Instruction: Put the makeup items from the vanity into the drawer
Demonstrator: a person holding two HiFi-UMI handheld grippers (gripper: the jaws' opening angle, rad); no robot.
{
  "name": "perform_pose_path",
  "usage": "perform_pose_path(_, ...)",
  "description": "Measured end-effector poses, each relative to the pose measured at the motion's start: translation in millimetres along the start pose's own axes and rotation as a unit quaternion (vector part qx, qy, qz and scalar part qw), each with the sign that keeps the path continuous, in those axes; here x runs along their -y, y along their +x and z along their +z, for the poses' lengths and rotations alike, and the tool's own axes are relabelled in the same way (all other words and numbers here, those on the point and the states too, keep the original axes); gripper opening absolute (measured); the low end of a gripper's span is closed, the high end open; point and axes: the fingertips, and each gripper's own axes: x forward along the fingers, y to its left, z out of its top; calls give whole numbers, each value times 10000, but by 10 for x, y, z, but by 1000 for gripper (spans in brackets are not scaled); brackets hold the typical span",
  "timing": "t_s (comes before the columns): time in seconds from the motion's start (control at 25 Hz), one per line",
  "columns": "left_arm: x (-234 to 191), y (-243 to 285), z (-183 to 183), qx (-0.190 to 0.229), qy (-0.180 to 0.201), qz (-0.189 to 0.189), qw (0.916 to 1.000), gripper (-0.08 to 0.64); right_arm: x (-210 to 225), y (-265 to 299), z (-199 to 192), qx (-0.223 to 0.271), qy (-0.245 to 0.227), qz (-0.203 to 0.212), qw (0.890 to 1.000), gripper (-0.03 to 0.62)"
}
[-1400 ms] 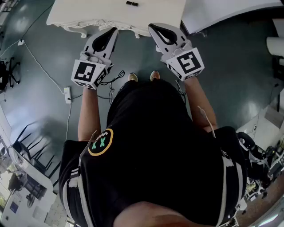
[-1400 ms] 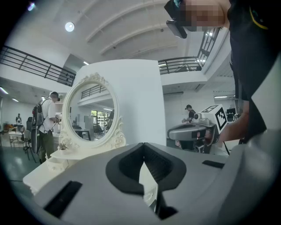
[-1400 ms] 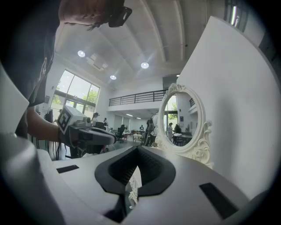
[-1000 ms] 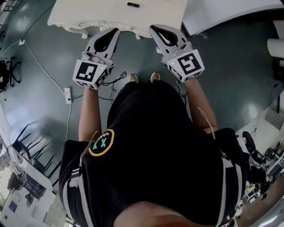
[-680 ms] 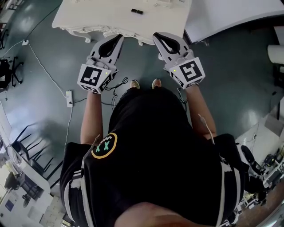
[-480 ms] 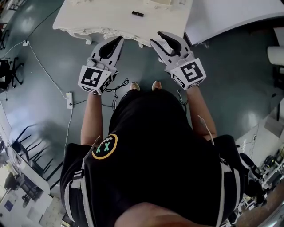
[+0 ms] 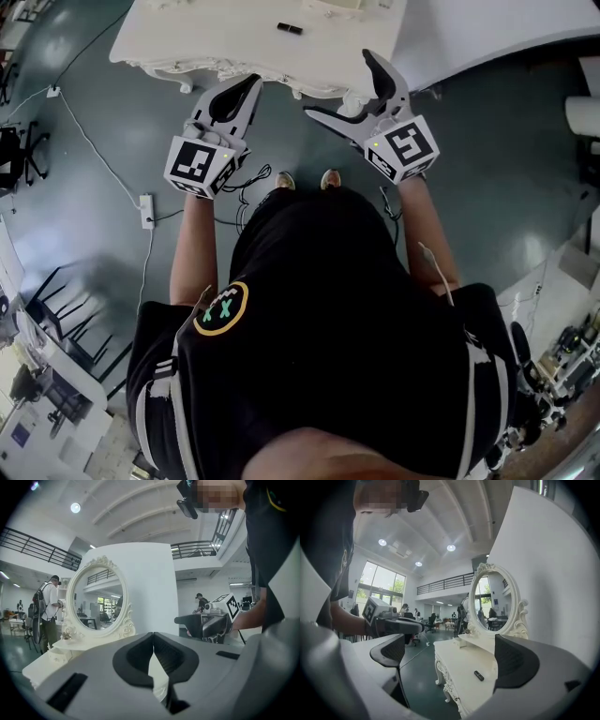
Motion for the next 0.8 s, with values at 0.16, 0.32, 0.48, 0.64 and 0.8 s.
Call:
perform_pose_path(0.16, -10, 29, -15, -14, -3, 15, 10000, 21, 16, 27, -41, -41, -40, 17, 10000, 598)
perform_pose_path(0.32, -10, 55, -17, -40, 17, 74, 10000, 21, 42, 47, -55, -25, -62, 82, 9999, 598)
perform_pose_path(0.48, 12, 93, -5, -61, 33, 193, 9998, 21, 81, 36, -70, -23, -127, 174, 9998, 598)
perform_pose_path(0.64, 70, 161, -8, -91, 58, 320, 9994, 21, 144, -6, -84, 12, -129, 282, 9995, 598)
perform_pose_path(0.8, 161, 220, -6, -126, 71, 457, 9989, 21, 208, -88, -116, 7, -115, 411, 9991, 598)
